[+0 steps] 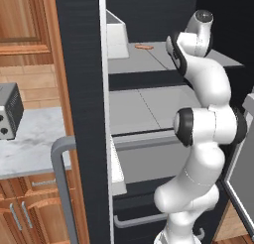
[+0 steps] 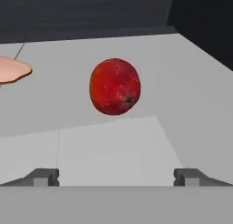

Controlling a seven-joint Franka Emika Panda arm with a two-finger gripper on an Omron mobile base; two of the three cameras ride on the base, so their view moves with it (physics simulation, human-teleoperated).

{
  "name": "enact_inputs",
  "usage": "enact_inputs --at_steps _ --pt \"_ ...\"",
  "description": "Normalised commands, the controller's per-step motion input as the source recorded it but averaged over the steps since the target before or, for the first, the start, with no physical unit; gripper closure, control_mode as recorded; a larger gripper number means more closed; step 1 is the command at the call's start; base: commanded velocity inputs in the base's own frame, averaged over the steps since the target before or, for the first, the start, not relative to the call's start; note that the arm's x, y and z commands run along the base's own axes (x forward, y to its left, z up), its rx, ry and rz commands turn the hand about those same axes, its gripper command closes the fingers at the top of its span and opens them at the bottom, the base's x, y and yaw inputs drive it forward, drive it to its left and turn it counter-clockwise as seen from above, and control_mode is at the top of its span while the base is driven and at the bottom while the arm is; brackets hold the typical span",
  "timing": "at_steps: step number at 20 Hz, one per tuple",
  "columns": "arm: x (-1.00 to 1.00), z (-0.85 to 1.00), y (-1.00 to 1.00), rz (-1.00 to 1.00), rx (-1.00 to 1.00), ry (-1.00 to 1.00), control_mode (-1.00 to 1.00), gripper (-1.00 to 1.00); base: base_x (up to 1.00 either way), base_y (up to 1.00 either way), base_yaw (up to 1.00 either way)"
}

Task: Pick the tangerine and mango from the fridge and place them on the plate next to the blender to make a fruit smoothie.

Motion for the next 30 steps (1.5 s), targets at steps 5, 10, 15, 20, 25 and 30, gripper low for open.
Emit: enact_inputs --at_steps 5,10,15,20,25,30 --pt "0.31 0.0 0.0 0.0 0.0 0.0 -1.0 -1.0 0.0 0.0 0.0" --pt "0.22 0.0 -0.04 0.0 0.02 0.0 -1.0 -1.0 0.0 0.0 0.0" --pt "0.22 -0.01 -0.16 0.0 0.01 0.0 -1.0 -1.0 0.0 0.0 0.0" --pt "0.24 -0.01 -0.04 0.0 0.0 0.0 -1.0 -1.0 0.0 0.0 0.0" --pt "0.24 -0.01 0.0 0.0 0.0 0.0 -1.0 -1.0 0.0 0.0 0.0" --pt "0.23 -0.04 0.0 0.0 0.0 0.0 -1.0 -1.0 0.0 0.0 0.0"
